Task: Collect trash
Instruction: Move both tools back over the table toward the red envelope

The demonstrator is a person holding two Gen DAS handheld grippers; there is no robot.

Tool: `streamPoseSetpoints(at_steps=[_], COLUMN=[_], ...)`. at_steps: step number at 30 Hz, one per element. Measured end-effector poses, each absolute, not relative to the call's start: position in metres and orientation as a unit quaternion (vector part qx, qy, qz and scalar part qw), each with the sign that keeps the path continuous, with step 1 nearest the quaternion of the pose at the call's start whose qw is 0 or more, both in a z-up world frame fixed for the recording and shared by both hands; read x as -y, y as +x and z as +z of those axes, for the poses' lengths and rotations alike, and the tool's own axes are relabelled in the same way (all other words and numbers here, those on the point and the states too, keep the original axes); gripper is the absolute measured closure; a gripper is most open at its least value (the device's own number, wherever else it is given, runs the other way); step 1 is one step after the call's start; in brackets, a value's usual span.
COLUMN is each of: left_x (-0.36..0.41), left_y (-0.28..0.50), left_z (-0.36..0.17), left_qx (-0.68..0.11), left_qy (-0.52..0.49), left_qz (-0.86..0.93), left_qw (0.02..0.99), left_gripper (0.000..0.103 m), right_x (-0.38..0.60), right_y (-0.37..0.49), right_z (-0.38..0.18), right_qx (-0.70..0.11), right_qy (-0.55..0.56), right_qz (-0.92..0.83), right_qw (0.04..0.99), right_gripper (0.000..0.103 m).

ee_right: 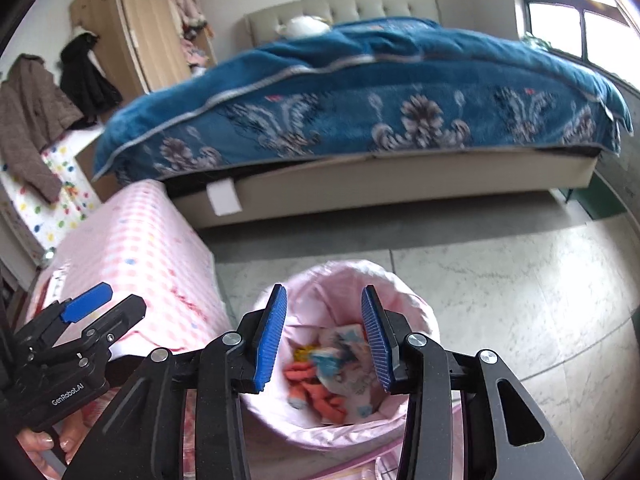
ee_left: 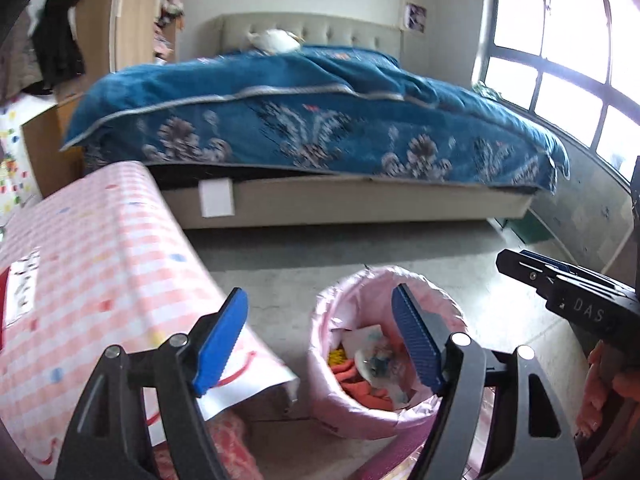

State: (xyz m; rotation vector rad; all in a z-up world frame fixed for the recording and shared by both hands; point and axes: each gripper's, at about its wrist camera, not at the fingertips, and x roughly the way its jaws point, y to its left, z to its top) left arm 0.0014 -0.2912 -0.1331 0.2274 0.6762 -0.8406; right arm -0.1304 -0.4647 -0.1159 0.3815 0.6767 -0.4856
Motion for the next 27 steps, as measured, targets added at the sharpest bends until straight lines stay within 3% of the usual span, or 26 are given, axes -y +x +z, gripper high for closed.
streamPoseSetpoints(at_steps=[9,21,24,27], left_x=[0.209,0.103,0.075,0.050], left_y=[-0.007,0.025,0.048,0.068], left_z=[-0.102,-0.089,-0.091,-0.095], left_qx=[-0.283,-0.287,-0.297,-0.306], left_qy=[0.102,0.079,0.059,0.050], left_qz=[-0.342,-0.214,-0.179,-0.143], left_qw=[0.890,0.931,0.936,0.940], left_gripper=[0.029,0.025,0.013,0.007], right_x=[0.397,0.297,0.274,0.254], right_y=[-0.103,-0.041,-0.022,-0.002], right_z=[-0.084,-0.072,-0.073,-0.075], right_qx=[-0.326,-0.345,-0.344,-0.341], right_qy=[0.142,0.077,0.061,0.046], right_qz=[-0.155,-0.054,-0.036,-0.017], right_qw=[0.922,0.934,0.936,0.939], right_gripper=[0.062,0.062,0.062,0.054])
